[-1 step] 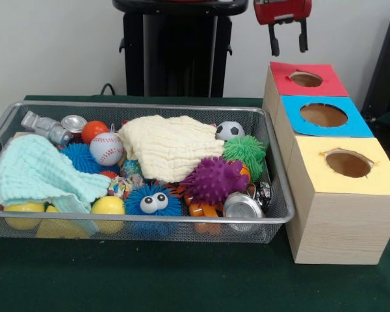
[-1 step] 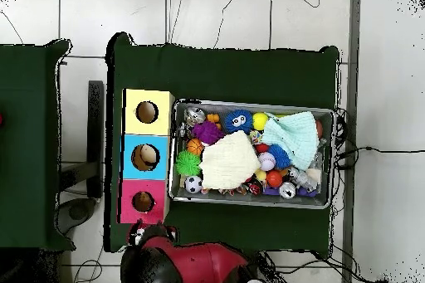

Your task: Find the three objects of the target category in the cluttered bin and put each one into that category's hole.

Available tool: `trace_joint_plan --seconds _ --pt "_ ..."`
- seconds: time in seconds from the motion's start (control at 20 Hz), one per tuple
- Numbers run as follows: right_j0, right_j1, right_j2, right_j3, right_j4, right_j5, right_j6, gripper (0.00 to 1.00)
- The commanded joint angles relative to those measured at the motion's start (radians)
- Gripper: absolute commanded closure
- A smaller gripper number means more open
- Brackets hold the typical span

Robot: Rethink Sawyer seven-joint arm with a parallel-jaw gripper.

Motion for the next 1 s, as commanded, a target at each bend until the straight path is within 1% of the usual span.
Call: trace_joint_plan --seconds 0.05,0.1,0.3,0.35,0.5,0.7,1.0 --pt "0.038 -0.061 -0.036 -0.16 0.058 0.088 0.121 0.0" --pt "0.088 -0.061 -0.102 -0.202 0.055 0.119 0.114 0.0" --pt "0.198 -0.051 -0.235 -0.348 0.018 0.246 0.089 0.0" --pt "0.22 -0.043 -0.263 -0.383 0.006 0.271 0.083 0.0" --pt "0.252 -0.012 -0.311 -0.454 -0.028 0.305 0.063 0.0" --pt "0.24 0.031 -0.321 -0.488 -0.062 0.283 0.037 0.0" --pt "0.192 0.081 -0.304 -0.492 -0.107 0.21 0.018 0.0"
